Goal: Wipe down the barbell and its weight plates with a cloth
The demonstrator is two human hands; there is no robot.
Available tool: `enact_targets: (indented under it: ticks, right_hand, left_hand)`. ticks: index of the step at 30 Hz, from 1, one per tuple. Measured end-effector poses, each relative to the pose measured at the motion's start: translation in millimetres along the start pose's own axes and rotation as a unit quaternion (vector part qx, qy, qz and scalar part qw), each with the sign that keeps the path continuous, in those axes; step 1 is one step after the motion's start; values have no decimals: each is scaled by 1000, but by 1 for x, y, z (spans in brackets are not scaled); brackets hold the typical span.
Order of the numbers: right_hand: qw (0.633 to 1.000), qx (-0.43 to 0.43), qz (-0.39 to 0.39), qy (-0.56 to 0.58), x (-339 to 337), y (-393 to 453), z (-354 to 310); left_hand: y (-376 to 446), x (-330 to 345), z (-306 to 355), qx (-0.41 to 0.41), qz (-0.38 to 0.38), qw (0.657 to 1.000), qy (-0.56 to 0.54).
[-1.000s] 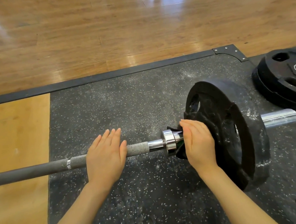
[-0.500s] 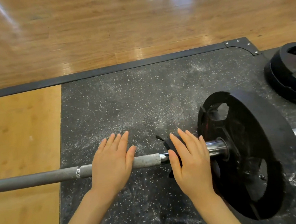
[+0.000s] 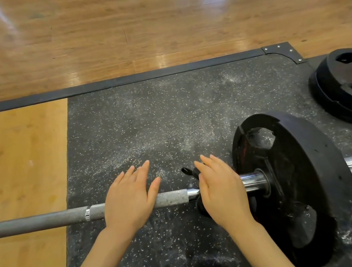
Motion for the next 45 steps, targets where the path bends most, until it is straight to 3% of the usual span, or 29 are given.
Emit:
enact_targets:
  ticks: [4,17,22,26,32,45]
  right_hand:
    - [996,-17,86,17,-7,-21,-2]
    - [986,36,162,3,-27,-30,47]
    - [987,-30,152,45,-15,-23,24]
    - [983,-73,166,3,-18,-22,31]
    - [979,-50,196,-31,-29,-12,51]
    - [992,13,123,-25,-27,-4,50]
  left_hand:
    - [-2,1,0,0,0,1000,7]
    - [-6,-1,2,10,5,1000,2]
    - [-5,-1,3,14,0,1000,-6]
    - [-3,0,0,18,-16,1000,-8]
    - [-1,1,-3,7,-42,999,-13]
    - [7,2,-3,-14,-80,997,2]
Point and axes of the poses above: each hand's wrist, its own y-axis towards the middle knuckle, its own x-axis out of the palm, z = x × y, the point moved 7 cm from there along y, towards the middle knuckle, and after that the axes turned 2 degrees about y, right-handed, at the moved point
